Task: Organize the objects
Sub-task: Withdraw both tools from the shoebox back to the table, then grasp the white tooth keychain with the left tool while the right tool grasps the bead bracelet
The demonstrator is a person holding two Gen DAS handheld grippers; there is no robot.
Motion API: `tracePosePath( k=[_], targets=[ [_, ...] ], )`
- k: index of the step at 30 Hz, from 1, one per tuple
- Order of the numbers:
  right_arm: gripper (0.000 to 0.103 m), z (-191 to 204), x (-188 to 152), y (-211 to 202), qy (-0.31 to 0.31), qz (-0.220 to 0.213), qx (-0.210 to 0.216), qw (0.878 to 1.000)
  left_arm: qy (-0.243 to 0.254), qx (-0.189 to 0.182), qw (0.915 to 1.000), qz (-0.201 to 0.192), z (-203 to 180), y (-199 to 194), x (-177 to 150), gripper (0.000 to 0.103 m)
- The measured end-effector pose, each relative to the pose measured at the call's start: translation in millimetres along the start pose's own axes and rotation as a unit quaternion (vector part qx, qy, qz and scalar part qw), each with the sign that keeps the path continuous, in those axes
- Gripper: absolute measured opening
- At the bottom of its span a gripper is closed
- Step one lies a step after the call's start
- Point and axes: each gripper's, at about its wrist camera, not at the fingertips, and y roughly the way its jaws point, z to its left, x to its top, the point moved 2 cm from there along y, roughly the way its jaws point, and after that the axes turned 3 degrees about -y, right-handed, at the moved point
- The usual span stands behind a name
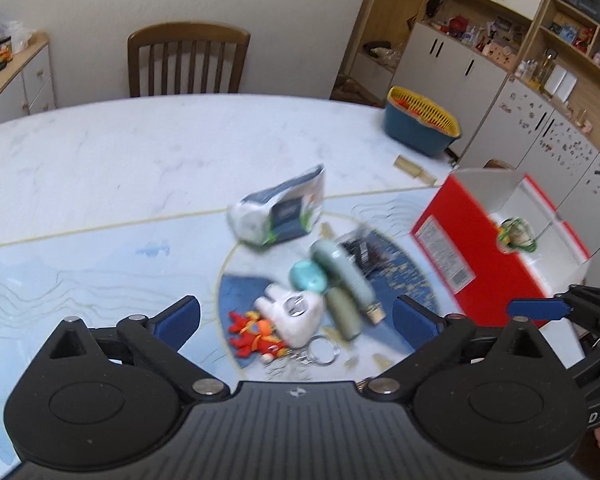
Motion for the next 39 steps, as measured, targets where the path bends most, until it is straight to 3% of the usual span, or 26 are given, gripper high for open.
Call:
tracePosePath(
  k=[3, 11, 17, 23, 29, 39],
  targets=[
    [0.096, 4, -8, 13, -0.005, 0.016, -0.005, 1.0, 0.01, 0.017, 0.9998, 0.002, 10, 12, -10, 0.103],
    [0.094, 11, -22, 41, -0.011, 0.049, -0.016, 0.999, 0.003, 0.018, 0.9997, 0.015, 31, 41, -25, 0.103],
    [0.09, 12, -30, 59, -0.004, 0.069, -0.023, 0.997, 0.042, 0.011, 0.9989, 0.014, 22, 57, -27, 0.103],
    [0.079, 9, -36, 70, 0.0, 0.083, -0.033, 0.996, 0.063, 0.0, 0.9978, 0.021, 10, 73, -24, 0.103],
    [0.071, 19, -43, 70, -0.034, 0.084, -0.046, 0.995, 0.083, -0.003, 0.9962, 0.026, 4, 87, -24, 0.103],
    [0.046, 23, -44, 66, -0.05, 0.071, -0.053, 0.995, 0.098, -0.012, 0.9949, 0.017, 0, 95, -20, 0.102]
  ],
)
